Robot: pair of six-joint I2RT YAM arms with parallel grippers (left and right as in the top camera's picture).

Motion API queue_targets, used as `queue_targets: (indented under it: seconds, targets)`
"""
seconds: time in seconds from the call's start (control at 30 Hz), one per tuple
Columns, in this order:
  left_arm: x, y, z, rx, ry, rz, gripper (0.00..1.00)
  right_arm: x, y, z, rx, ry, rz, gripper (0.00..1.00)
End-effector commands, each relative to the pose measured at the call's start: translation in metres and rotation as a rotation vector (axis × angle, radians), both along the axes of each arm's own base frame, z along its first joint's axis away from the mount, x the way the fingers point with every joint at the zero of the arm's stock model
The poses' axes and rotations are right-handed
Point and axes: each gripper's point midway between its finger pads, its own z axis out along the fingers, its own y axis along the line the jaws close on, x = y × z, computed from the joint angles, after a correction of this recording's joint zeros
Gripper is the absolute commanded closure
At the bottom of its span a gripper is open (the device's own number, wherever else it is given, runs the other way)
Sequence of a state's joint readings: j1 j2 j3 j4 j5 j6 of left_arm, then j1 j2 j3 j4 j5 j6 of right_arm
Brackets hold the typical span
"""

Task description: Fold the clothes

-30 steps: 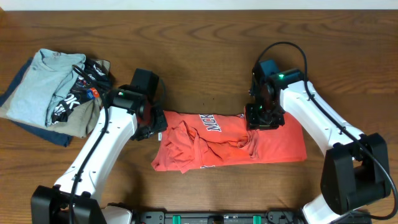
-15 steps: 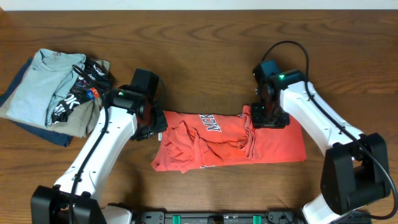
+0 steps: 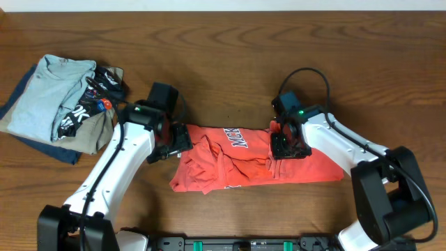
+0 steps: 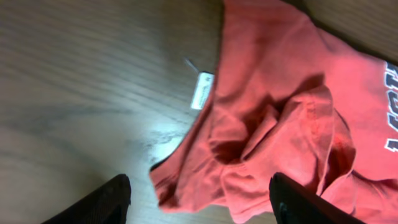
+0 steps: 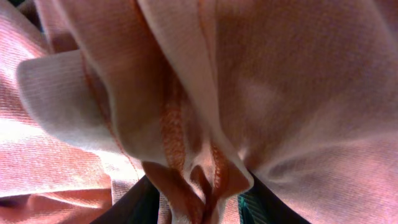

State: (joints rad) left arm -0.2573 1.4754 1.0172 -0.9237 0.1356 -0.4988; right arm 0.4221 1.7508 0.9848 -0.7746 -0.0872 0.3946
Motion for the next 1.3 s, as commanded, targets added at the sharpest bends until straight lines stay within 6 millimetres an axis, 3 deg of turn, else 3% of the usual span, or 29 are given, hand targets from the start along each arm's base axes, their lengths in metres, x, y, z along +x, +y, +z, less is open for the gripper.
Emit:
queue_targets:
  seconds: [0.0,0.2,0.47,0.53,0.63,0.8,0.87,0.93,0.97,1.1,1.27]
  targets:
    - [-0.009,-0.010,-0.017,-0.055,0.035,-0.068,0.26,-0.010,0.005,-0.003,0.029,0.018,-0.004,0.61]
    - [-0.020,-0.028,-0.047,-0.167,0.078,-0.130,0.22,-0.010,0.005,-0.003,0.030,0.017,-0.004,0.60]
    - [-0.030,-0.029,-0.083,-0.170,0.163,-0.146,0.22,-0.008,0.006,-0.003,0.032,0.012,-0.004,0.59]
    - [-0.034,-0.041,-0.087,-0.243,0.191,-0.167,0.23,-0.008,0.006,-0.003,0.032,0.012,-0.004,0.59]
    - [-0.038,-0.058,-0.088,-0.351,0.218,-0.189,0.34,-0.008,0.006,-0.003,0.032,0.011,-0.004,0.58]
    - [-0.038,-0.071,-0.082,-0.430,0.212,-0.213,0.55,-0.008,0.006,-0.003,0.032,0.011,-0.004,0.57]
    - [-0.037,-0.072,-0.081,-0.441,0.200,-0.238,0.74,-0.008,0.006,-0.003,0.032,0.011,-0.003,0.57]
    - [-0.033,-0.070,-0.081,-0.435,0.187,-0.241,0.91,-0.008,0.006,-0.003,0.033,0.012,-0.003,0.57]
    - [-0.029,-0.067,-0.080,-0.425,0.179,-0.234,0.94,-0.008,0.006,-0.002,0.033,0.012,-0.003,0.57]
    - [-0.012,-0.043,-0.077,-0.352,0.148,-0.179,0.94,-0.003,0.008,0.010,0.040,-0.011,0.006,0.52]
    - [0.010,0.010,-0.065,-0.173,0.129,-0.075,0.94,0.020,0.015,0.057,0.075,-0.110,0.064,0.40]
